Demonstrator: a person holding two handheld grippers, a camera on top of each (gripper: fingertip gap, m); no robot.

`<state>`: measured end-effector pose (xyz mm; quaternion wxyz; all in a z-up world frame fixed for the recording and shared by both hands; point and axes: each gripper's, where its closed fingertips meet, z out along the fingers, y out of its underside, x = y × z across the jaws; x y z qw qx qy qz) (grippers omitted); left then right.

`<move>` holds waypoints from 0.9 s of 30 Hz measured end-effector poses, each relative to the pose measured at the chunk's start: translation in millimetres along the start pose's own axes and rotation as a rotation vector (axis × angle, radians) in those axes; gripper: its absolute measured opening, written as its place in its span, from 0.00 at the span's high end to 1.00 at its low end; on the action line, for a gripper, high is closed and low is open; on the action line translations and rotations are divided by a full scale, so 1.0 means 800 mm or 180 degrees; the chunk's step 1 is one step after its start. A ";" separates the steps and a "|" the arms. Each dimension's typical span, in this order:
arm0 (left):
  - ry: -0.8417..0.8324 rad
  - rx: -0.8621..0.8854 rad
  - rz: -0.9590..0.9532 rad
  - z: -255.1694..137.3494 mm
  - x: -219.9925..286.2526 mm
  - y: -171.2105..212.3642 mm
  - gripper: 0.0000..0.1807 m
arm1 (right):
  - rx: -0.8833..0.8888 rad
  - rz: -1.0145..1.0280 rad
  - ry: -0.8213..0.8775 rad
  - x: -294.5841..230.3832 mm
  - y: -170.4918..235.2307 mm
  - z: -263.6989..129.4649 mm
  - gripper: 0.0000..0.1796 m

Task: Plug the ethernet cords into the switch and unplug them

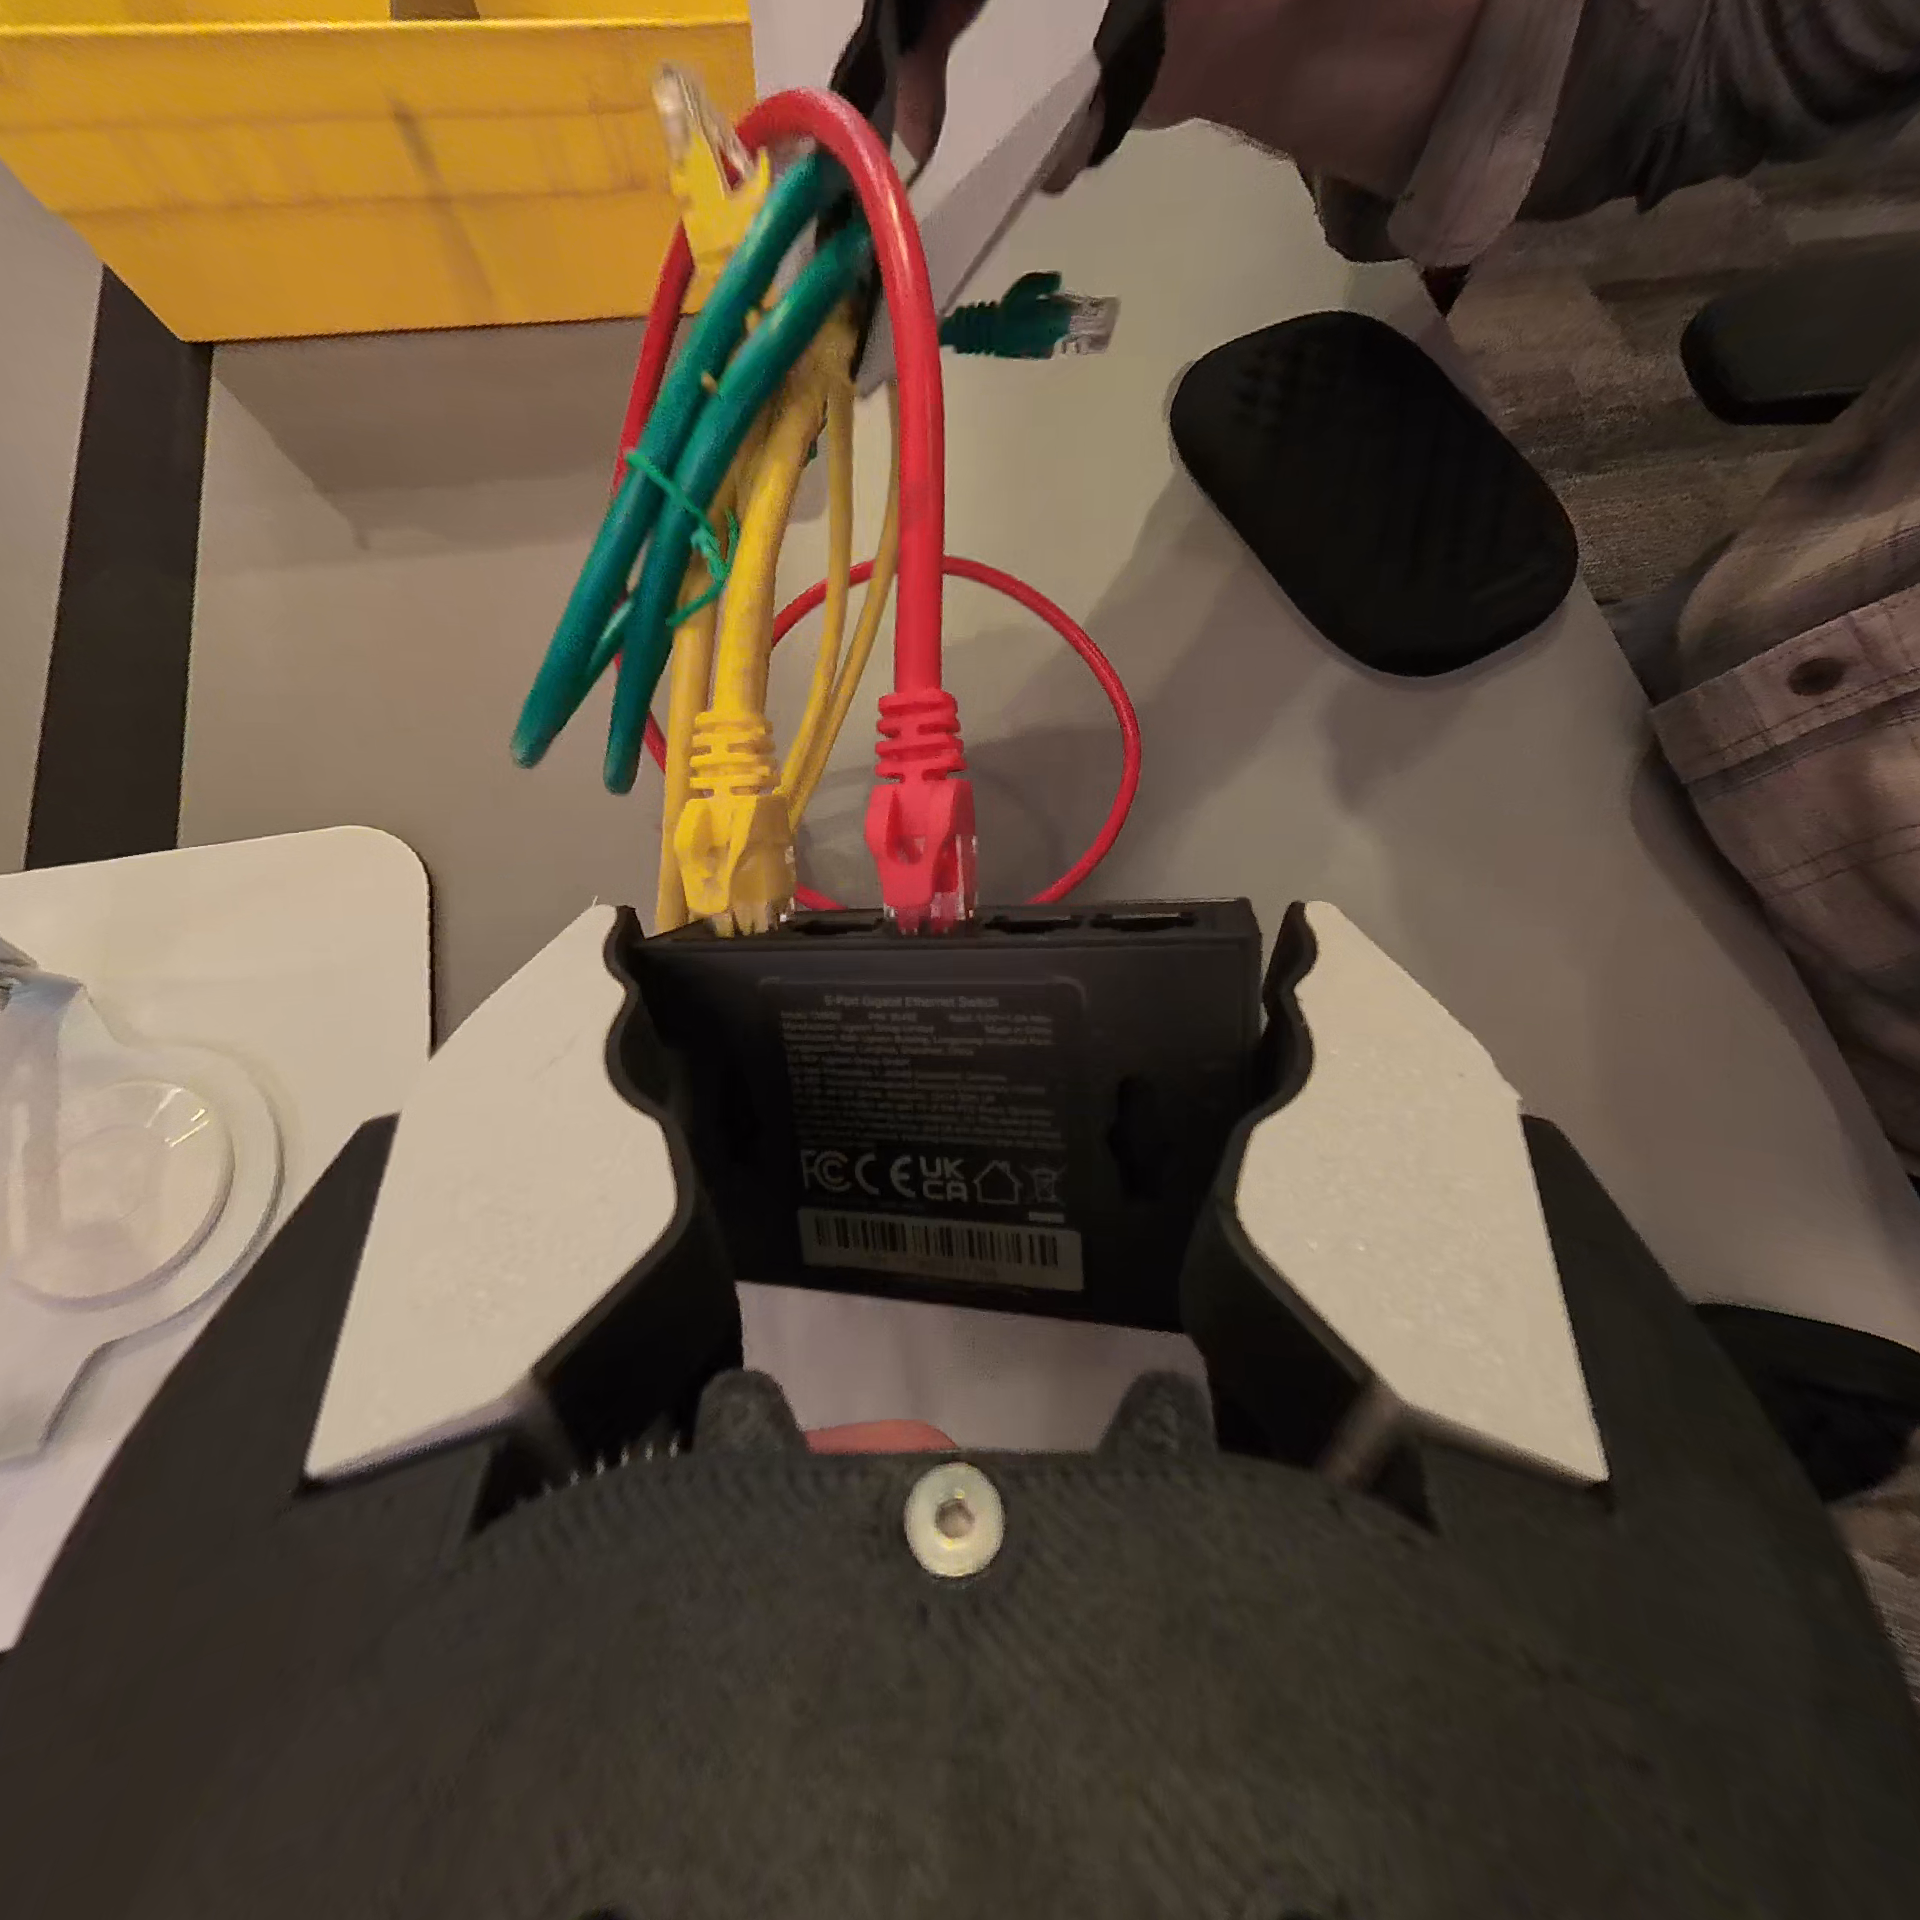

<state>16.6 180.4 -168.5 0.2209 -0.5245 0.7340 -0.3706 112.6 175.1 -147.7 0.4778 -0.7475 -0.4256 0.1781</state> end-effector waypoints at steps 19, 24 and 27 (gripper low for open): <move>-0.0199 -0.0430 0.0079 0.024 -0.009 0.014 0.39 | 0.1059 0.1745 -0.1082 0.000 -0.022 -0.021 0.98; -0.0221 -0.0426 0.0083 0.021 -0.010 0.015 0.39 | 0.0384 0.0981 -0.0550 -0.019 0.009 -0.002 0.98; -0.0228 -0.0429 0.0110 0.022 -0.009 0.013 0.39 | 0.0240 0.0803 -0.0572 -0.027 0.009 -0.009 0.98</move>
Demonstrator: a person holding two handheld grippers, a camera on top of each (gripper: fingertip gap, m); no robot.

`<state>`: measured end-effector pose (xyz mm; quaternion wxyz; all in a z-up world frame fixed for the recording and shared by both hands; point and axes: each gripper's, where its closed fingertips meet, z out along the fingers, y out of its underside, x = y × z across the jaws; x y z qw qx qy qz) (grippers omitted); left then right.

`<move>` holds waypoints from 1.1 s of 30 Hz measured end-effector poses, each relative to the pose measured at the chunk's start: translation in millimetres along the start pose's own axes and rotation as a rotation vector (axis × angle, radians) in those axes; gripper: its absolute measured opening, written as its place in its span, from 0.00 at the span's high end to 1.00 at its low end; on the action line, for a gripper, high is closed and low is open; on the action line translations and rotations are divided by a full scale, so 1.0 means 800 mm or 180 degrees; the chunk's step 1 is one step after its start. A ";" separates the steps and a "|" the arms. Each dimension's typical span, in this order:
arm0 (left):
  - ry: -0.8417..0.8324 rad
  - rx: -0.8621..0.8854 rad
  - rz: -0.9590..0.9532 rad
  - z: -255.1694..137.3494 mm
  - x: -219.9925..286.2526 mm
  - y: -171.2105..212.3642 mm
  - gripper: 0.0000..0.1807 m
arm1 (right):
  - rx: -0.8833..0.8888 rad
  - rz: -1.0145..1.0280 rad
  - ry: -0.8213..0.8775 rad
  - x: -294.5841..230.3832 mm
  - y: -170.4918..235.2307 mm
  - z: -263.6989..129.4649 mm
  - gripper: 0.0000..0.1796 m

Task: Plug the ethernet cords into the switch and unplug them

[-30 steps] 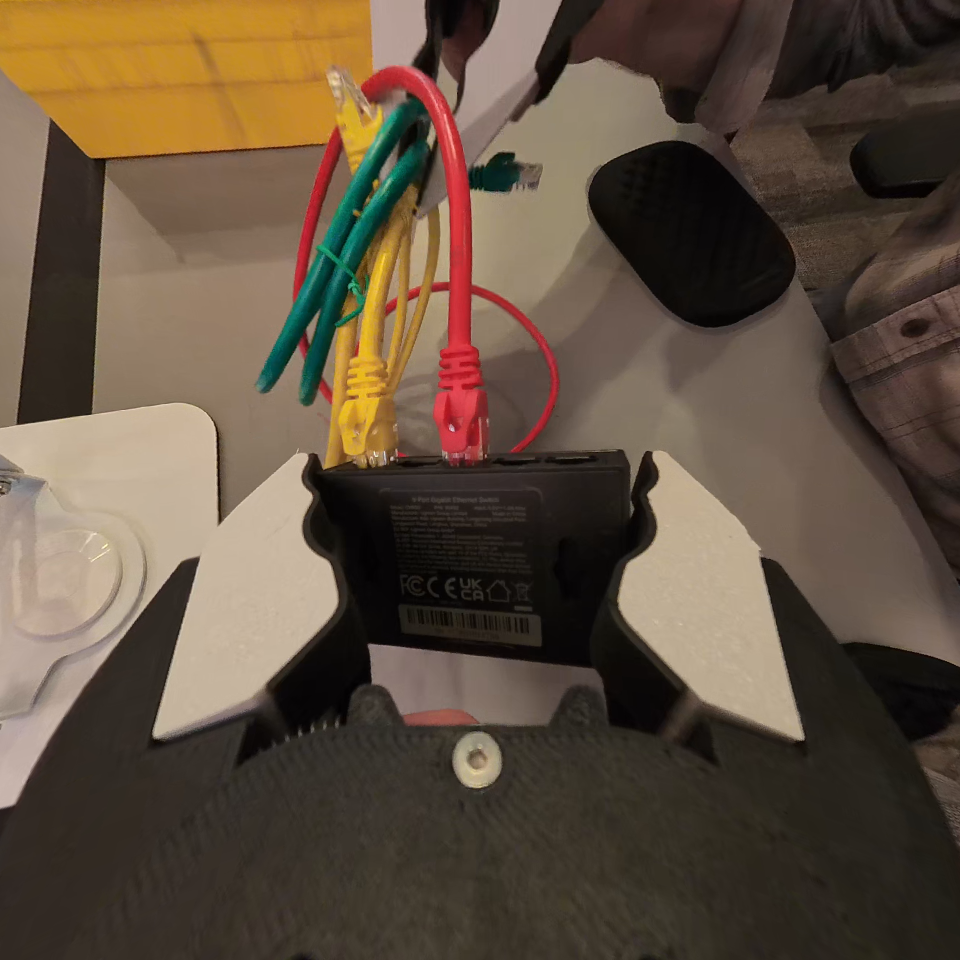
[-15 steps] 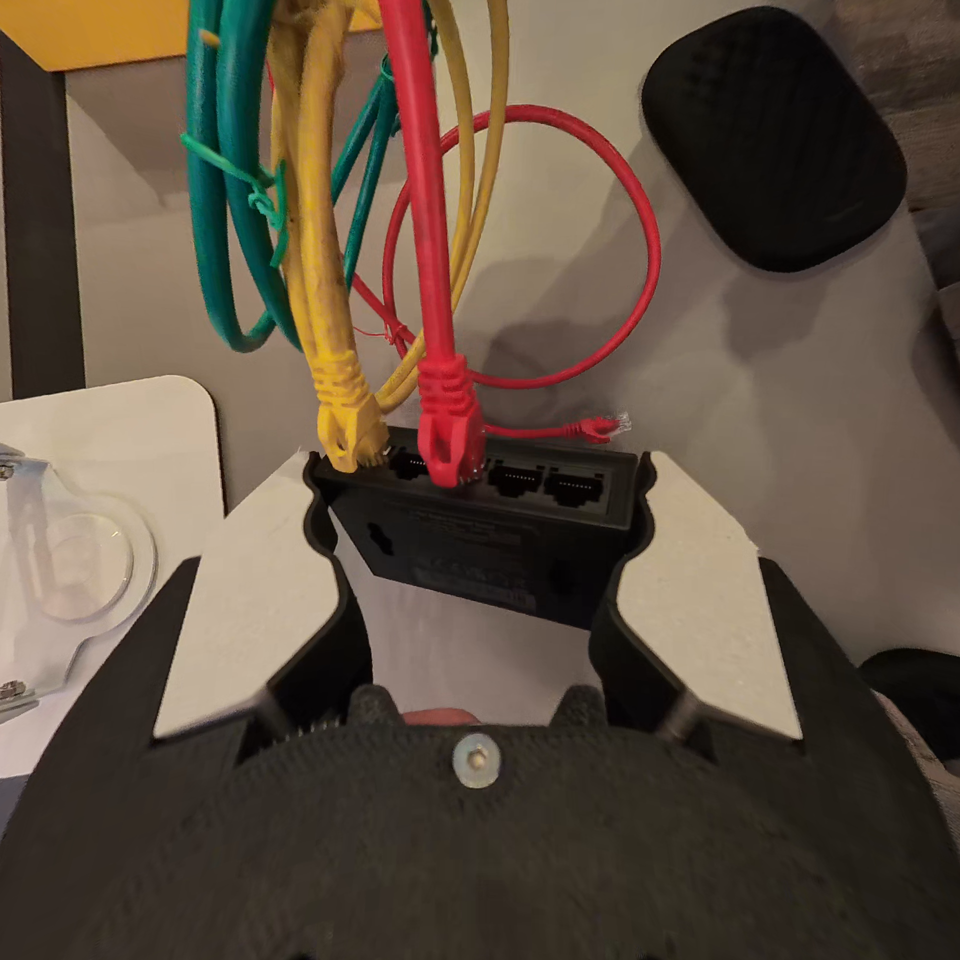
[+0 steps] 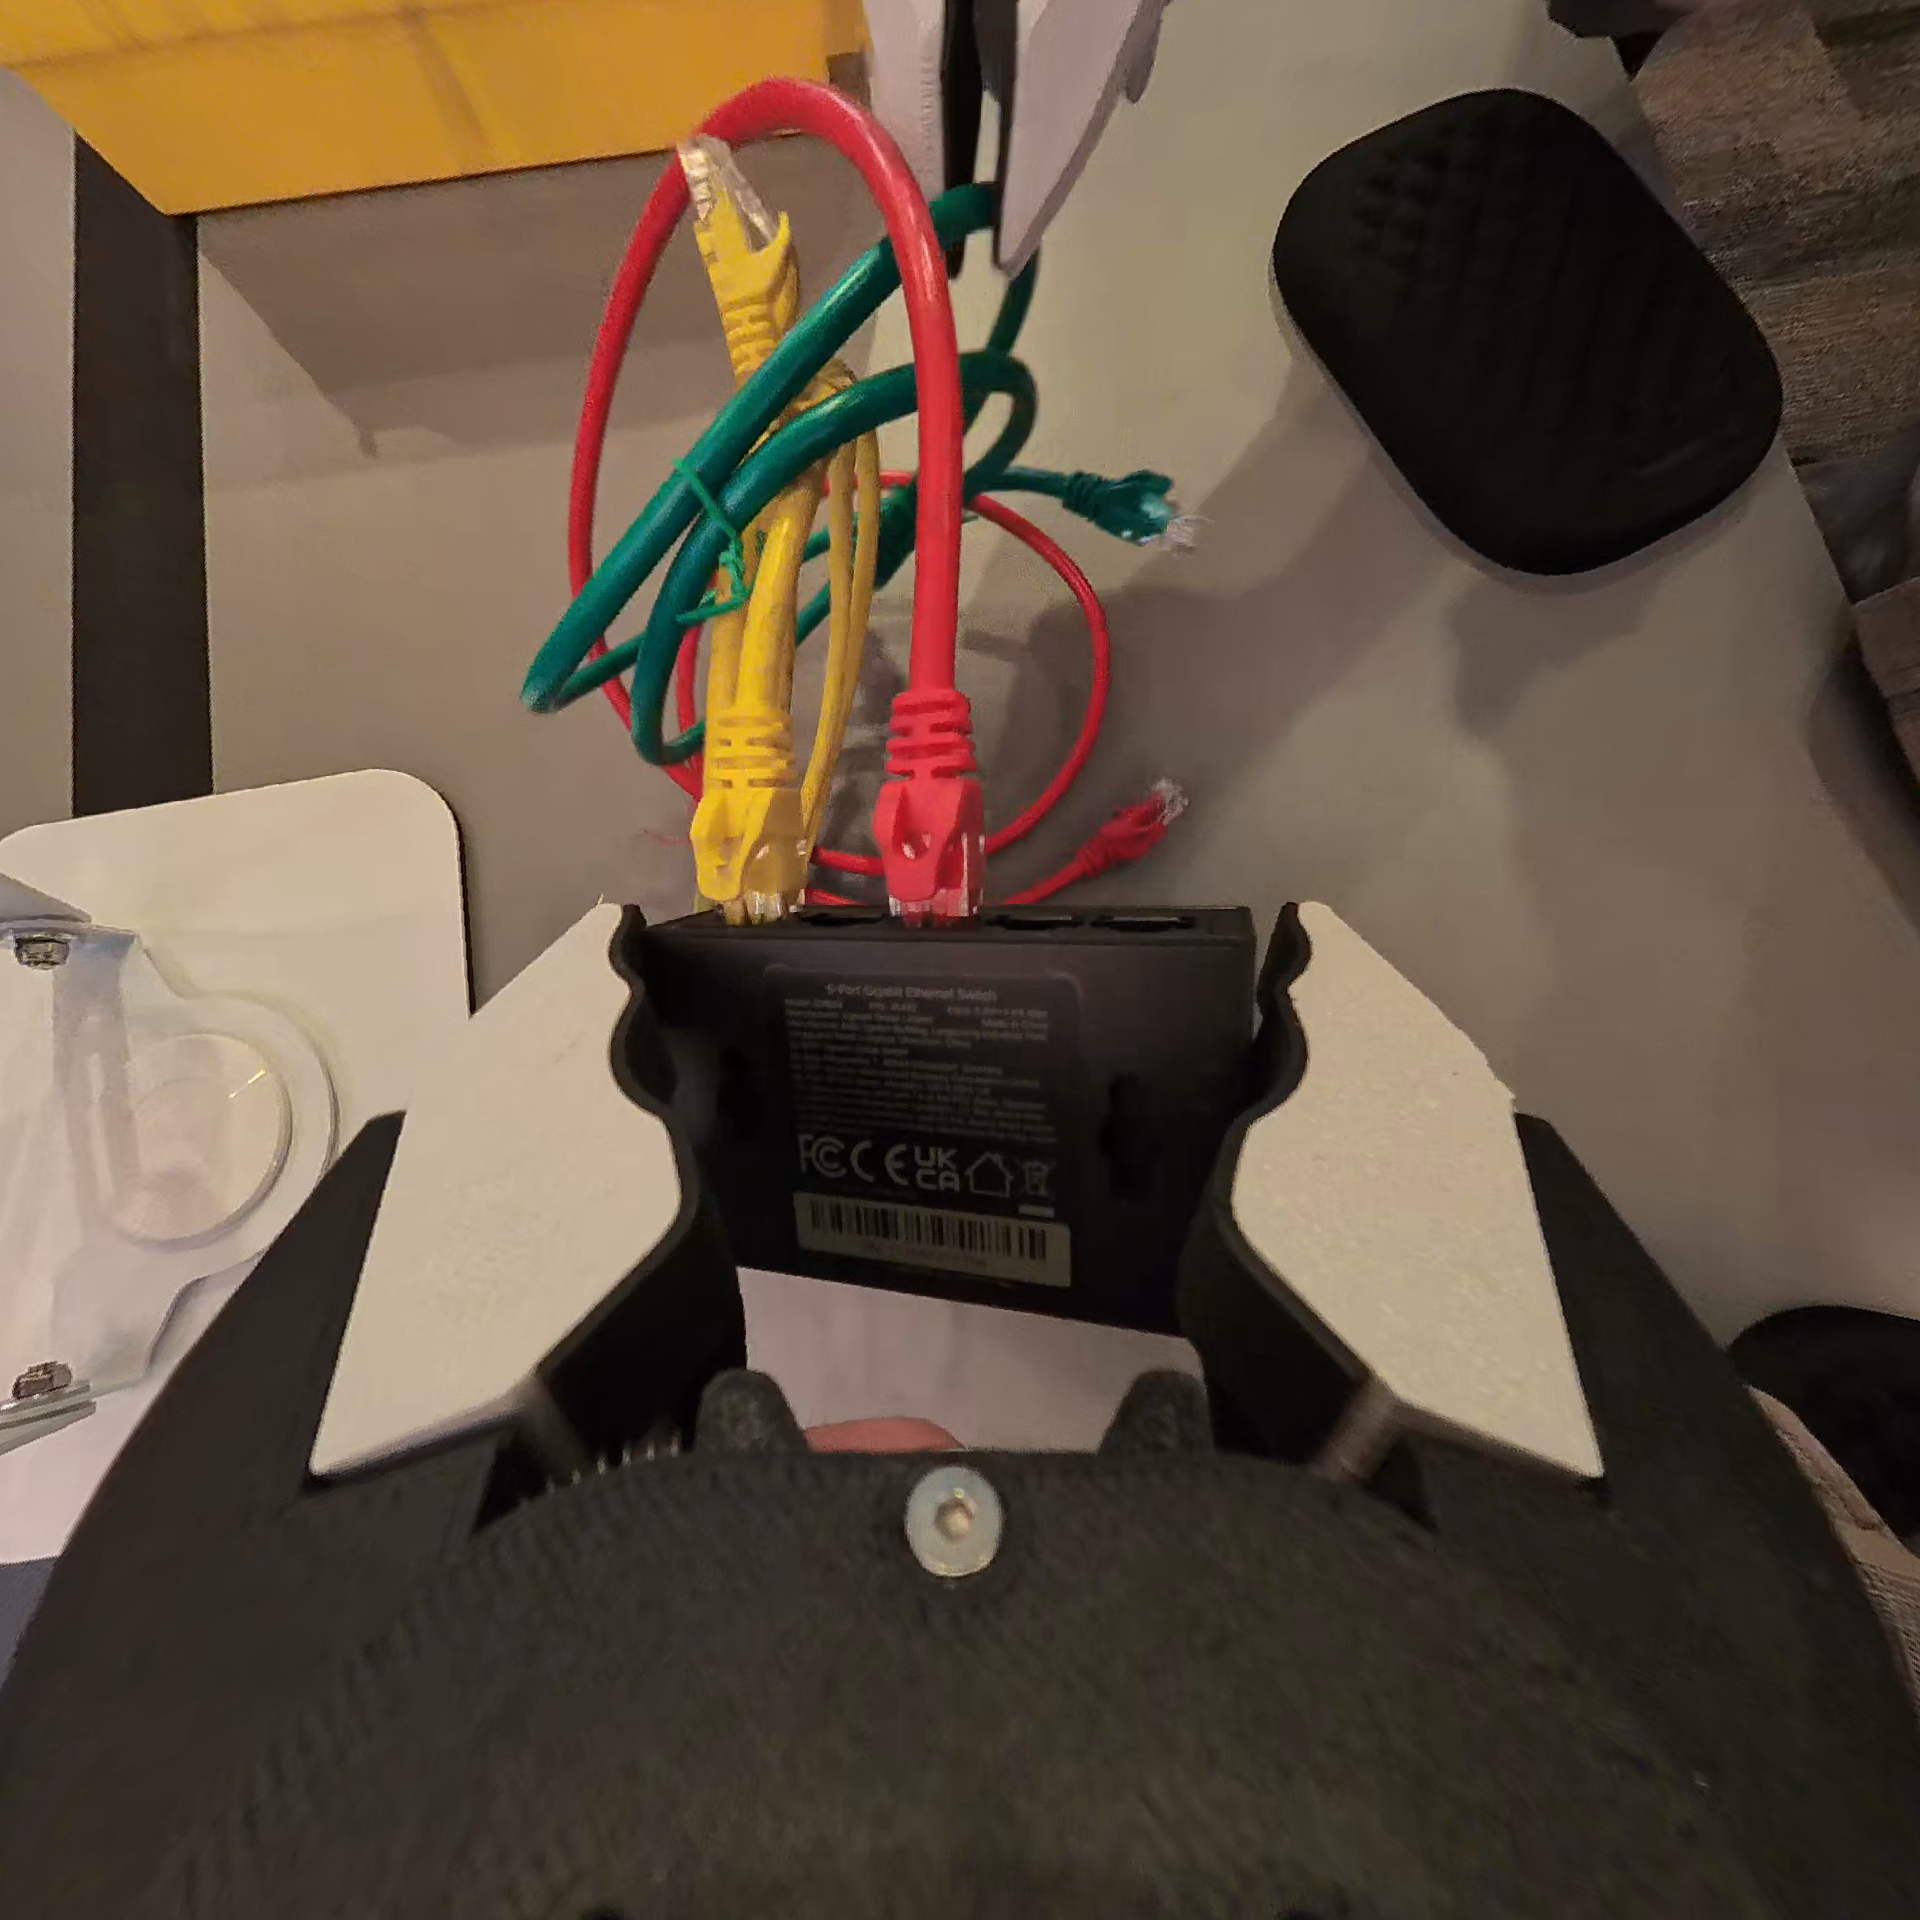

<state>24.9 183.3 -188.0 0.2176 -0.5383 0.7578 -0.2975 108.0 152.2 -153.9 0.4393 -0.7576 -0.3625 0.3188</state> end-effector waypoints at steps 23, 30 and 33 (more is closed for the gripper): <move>-0.0116 -0.0251 0.0351 0.000 0.020 -0.013 0.40 | -0.1940 -0.2261 -0.0555 0.060 0.021 0.040 0.98; -0.0208 -0.0108 0.0204 -0.017 0.004 -0.002 0.40 | -0.1539 -0.1929 0.0330 0.103 -0.036 -0.019 0.99; -0.0253 -0.0083 0.0152 -0.023 0.000 0.002 0.40 | -0.1217 -0.1689 0.0578 0.114 -0.059 -0.059 0.99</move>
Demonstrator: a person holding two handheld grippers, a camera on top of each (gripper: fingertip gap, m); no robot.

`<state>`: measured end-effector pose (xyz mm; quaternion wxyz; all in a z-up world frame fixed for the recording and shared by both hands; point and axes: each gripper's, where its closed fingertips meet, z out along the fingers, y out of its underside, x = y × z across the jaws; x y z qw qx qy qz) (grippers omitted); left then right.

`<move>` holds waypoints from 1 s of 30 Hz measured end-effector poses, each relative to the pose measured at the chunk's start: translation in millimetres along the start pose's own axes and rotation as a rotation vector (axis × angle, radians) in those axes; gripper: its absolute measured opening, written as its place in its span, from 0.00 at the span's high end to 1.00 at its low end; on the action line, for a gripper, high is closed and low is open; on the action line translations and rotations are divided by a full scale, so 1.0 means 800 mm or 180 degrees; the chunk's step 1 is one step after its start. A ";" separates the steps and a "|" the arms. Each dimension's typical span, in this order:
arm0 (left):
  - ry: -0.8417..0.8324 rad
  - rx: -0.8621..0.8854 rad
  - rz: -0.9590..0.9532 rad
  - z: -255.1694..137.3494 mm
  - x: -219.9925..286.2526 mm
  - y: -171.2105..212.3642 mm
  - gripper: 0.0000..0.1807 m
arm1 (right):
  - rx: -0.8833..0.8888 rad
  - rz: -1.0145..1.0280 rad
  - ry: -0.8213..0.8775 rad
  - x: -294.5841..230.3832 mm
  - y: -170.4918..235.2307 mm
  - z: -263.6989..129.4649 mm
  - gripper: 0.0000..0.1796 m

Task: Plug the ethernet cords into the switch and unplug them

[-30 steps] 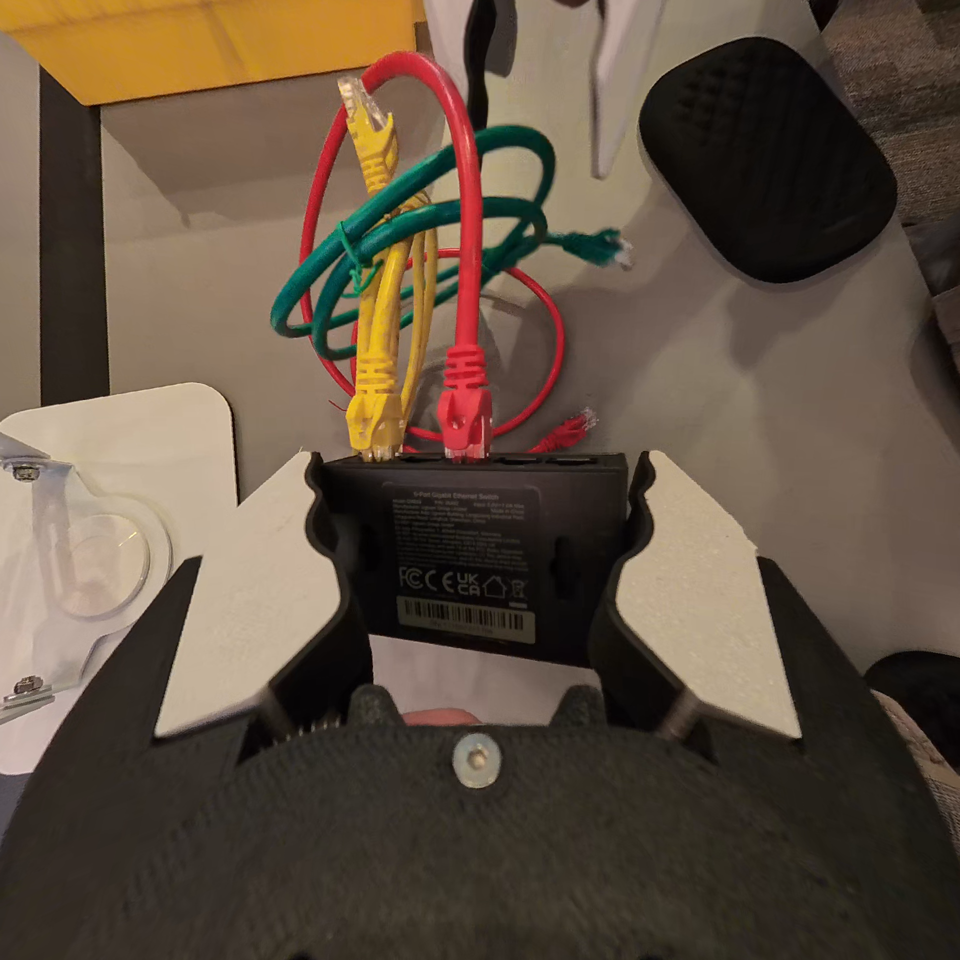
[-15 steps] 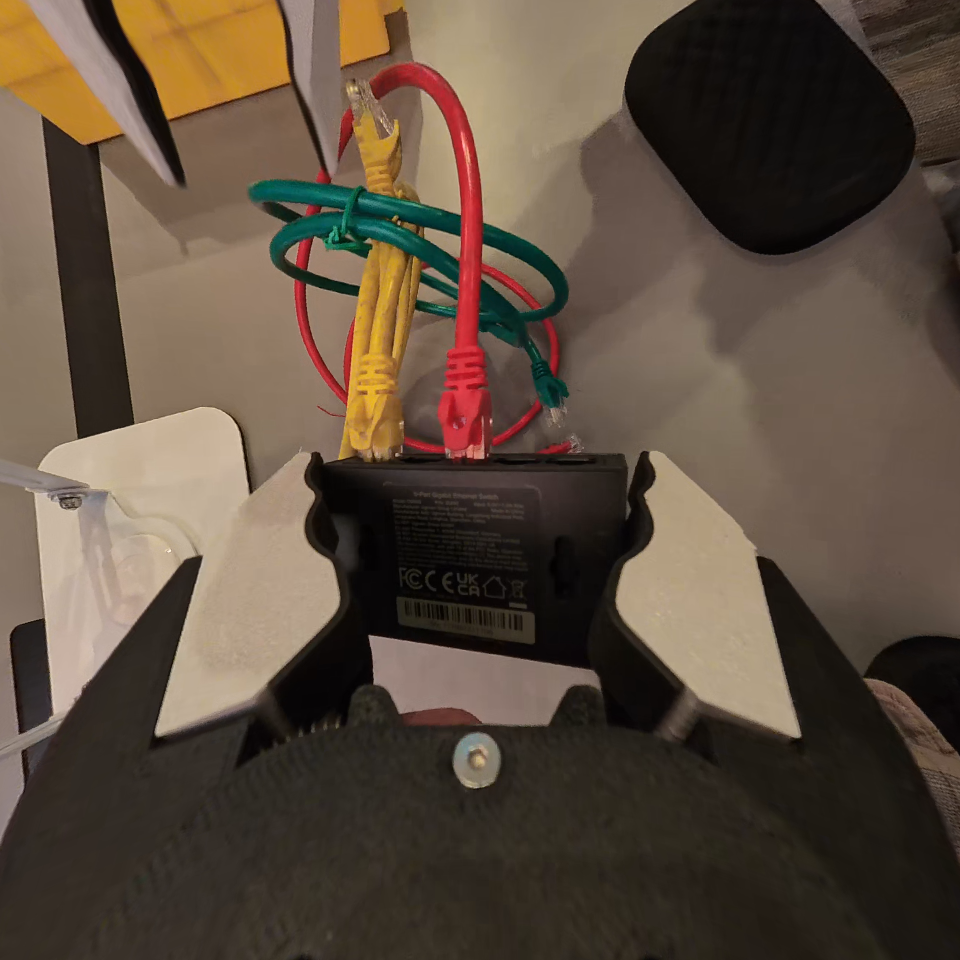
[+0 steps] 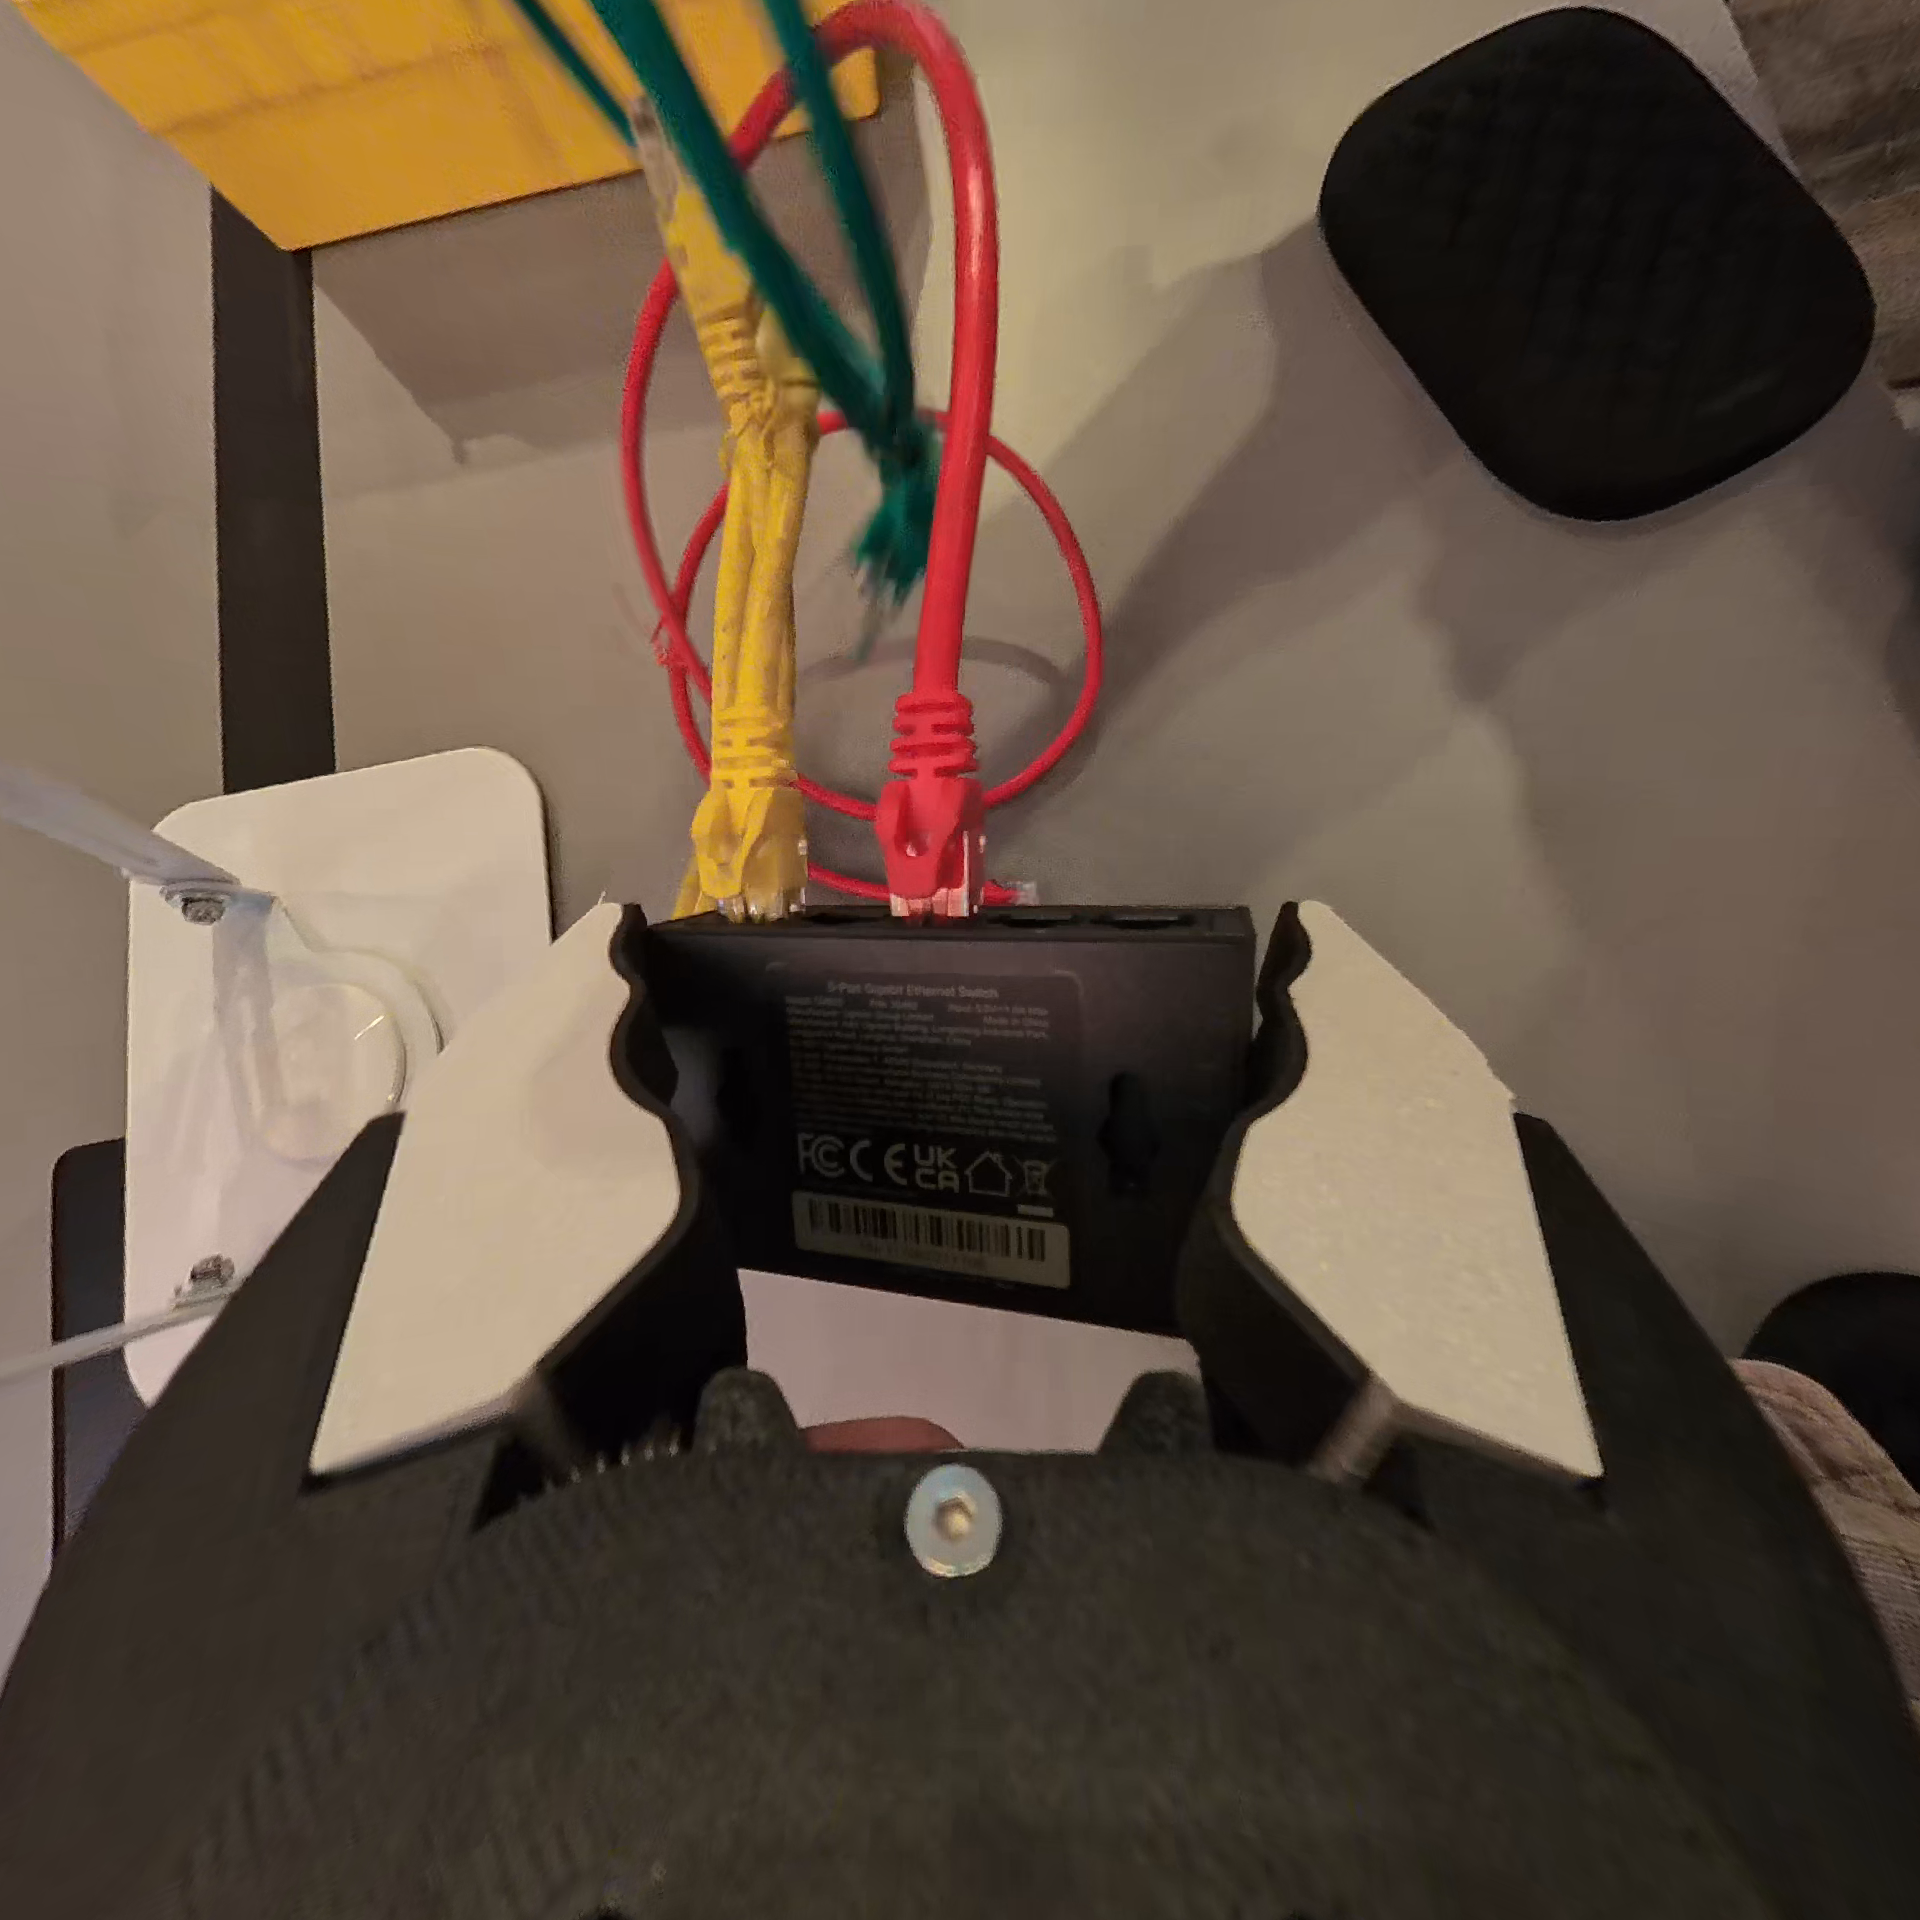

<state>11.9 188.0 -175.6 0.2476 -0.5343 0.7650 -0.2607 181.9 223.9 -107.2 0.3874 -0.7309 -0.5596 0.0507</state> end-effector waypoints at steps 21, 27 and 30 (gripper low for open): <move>0.0001 -0.0037 -0.0059 0.004 -0.003 0.008 0.40 | 0.0911 0.1309 0.1293 0.084 0.032 -0.191 0.99; 0.0024 -0.0093 -0.0037 0.010 0.000 0.006 0.40 | 0.0437 0.1704 0.1649 0.099 0.136 -0.228 0.99; 0.0036 -0.0099 -0.0032 0.012 0.001 0.006 0.39 | 0.0324 0.1988 0.1723 0.098 0.187 -0.232 0.99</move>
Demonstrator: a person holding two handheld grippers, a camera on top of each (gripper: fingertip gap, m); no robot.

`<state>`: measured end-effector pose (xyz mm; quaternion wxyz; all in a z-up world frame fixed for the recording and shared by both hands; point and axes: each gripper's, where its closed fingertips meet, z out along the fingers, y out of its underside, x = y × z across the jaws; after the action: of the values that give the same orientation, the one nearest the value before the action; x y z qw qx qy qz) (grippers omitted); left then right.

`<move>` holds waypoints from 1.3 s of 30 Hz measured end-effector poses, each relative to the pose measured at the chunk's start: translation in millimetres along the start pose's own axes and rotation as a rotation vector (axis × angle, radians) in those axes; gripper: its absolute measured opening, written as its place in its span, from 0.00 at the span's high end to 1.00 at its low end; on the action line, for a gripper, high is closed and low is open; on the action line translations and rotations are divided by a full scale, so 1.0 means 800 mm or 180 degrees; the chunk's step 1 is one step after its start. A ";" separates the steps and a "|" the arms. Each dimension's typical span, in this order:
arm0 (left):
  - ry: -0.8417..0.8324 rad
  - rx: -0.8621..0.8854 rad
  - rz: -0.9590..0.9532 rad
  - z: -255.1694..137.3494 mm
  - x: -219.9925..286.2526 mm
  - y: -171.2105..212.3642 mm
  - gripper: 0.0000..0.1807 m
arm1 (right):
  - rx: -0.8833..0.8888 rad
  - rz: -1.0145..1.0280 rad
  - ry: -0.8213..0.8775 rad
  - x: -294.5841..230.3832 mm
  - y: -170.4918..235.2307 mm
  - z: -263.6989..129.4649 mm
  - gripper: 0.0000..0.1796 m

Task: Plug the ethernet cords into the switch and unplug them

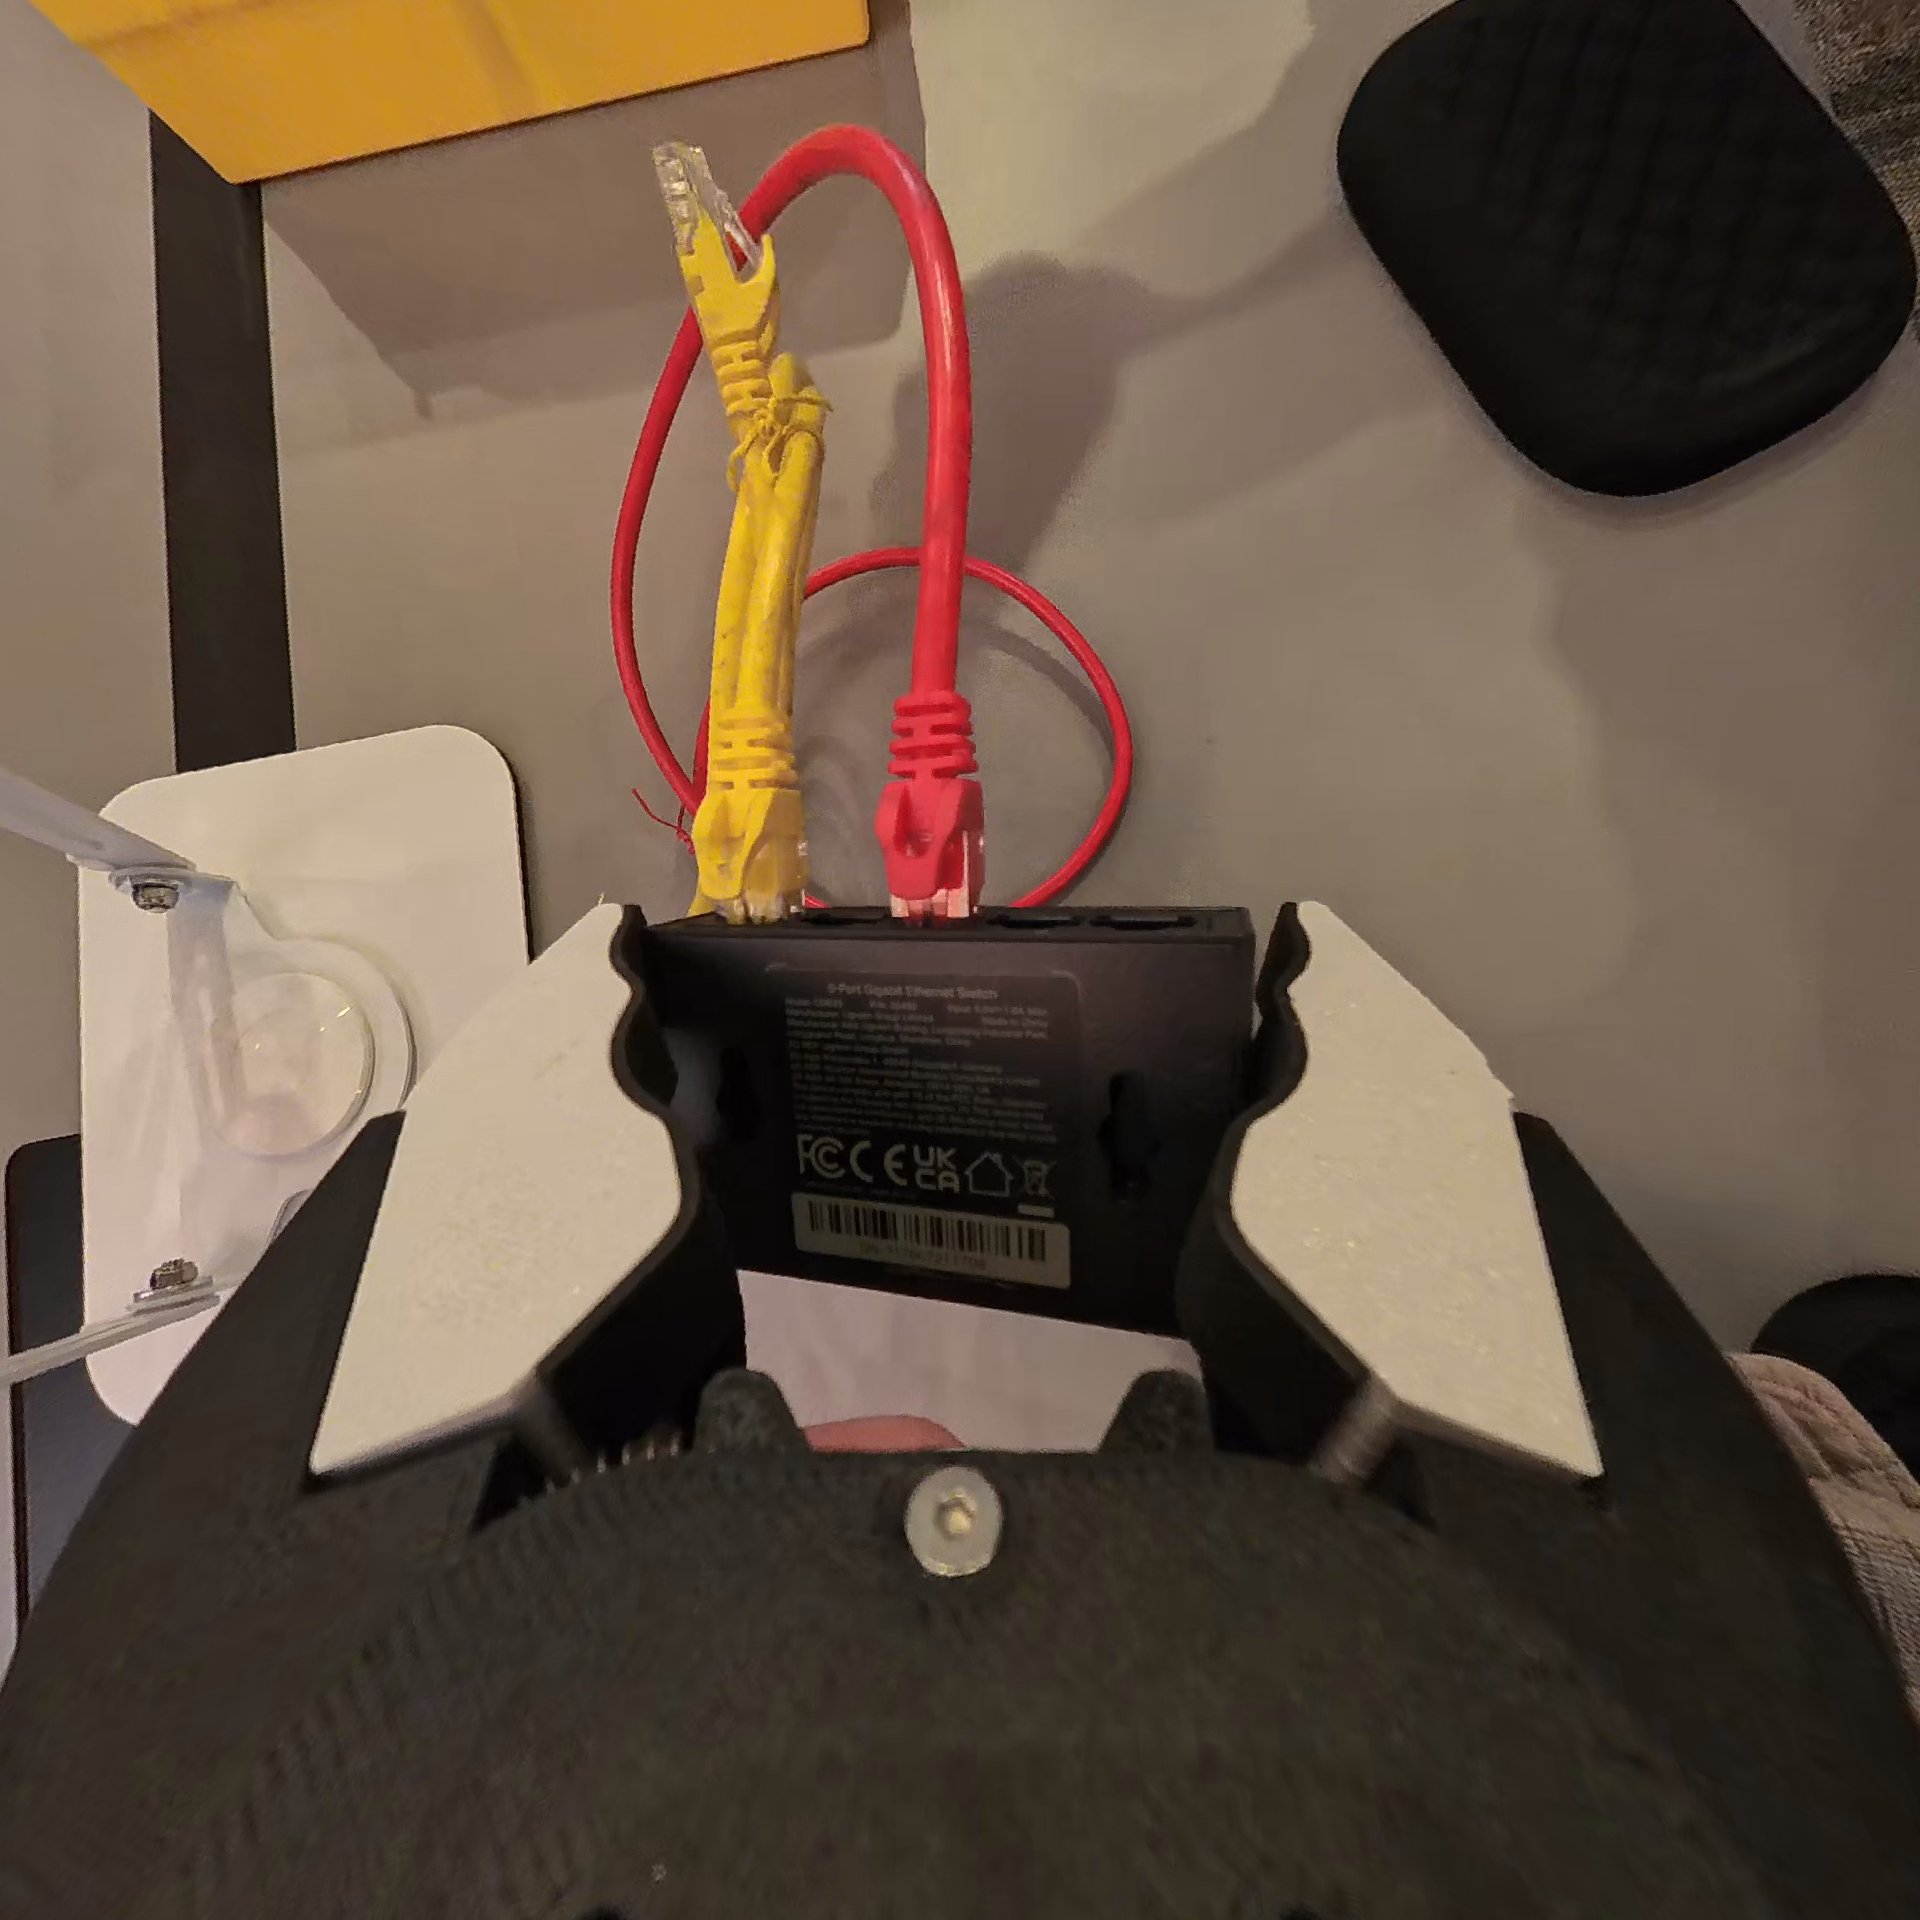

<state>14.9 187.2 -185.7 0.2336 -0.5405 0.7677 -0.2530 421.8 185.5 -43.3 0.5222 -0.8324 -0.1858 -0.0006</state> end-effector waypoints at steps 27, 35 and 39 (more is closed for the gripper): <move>0.0041 -0.0046 -0.0002 0.007 0.002 0.001 0.40 | -0.1696 0.0452 0.0780 0.053 0.272 0.073 0.98; 0.0041 -0.0061 0.0001 0.008 0.002 0.001 0.39 | -0.2622 0.0073 0.0719 0.054 0.311 0.088 0.91; 0.0029 -0.0054 -0.0006 0.006 0.001 0.002 0.39 | -0.2626 -0.0039 0.0658 0.052 0.302 0.088 0.65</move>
<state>16.8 186.2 -190.3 0.2253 -0.5419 0.7704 -0.2491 521.4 166.6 -277.1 0.1612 -0.9660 -0.1216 -0.1616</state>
